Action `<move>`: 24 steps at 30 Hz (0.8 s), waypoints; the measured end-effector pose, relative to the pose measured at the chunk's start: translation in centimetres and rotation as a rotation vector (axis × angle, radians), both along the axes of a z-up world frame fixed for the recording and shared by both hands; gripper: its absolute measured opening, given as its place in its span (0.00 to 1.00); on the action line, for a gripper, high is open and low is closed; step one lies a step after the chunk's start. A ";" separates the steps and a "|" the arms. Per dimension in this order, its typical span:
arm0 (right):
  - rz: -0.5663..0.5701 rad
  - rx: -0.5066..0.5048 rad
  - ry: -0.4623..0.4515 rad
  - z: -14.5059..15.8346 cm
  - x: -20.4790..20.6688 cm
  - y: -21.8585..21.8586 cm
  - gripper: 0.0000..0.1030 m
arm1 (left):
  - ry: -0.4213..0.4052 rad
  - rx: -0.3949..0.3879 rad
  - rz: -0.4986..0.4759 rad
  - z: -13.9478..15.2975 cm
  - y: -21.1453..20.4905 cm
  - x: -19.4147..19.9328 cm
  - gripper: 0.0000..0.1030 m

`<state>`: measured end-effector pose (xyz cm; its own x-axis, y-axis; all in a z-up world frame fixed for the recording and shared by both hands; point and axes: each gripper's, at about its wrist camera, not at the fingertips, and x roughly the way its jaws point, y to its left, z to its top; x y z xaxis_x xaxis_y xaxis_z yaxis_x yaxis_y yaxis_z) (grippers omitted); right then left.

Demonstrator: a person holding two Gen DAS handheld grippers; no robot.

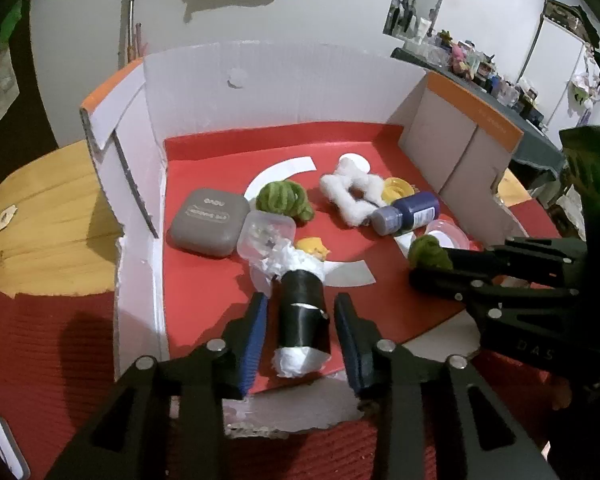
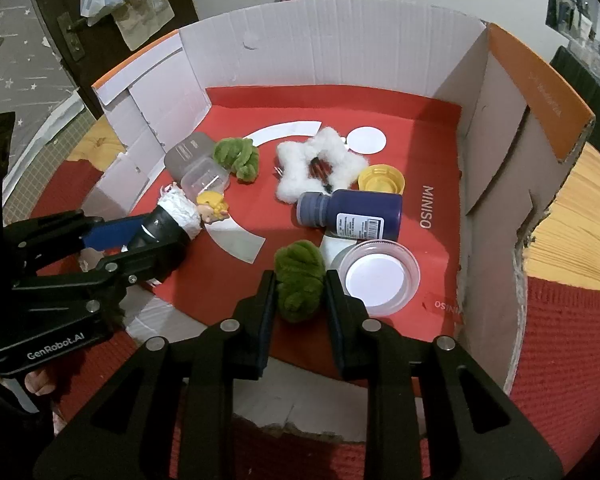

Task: Organize objects
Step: 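Lower the cylinder beside the clear case and the pom-pom beside the lid, opening both grippers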

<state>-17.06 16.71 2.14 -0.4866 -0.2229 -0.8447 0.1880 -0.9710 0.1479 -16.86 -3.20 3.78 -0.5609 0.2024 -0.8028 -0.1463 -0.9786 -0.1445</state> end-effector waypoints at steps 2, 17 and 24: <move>-0.001 -0.003 0.006 0.1 0.1 0.0 0.22 | 0.009 0.000 0.002 0.2 0.0 0.1 0.41; -0.008 -0.004 0.041 0.9 1.5 -0.4 0.25 | 0.064 -0.007 0.034 1.2 -0.3 1.6 0.61; -0.018 -0.006 0.060 1.3 2.1 -0.4 0.25 | 0.084 -0.013 0.064 1.6 -0.7 2.4 0.69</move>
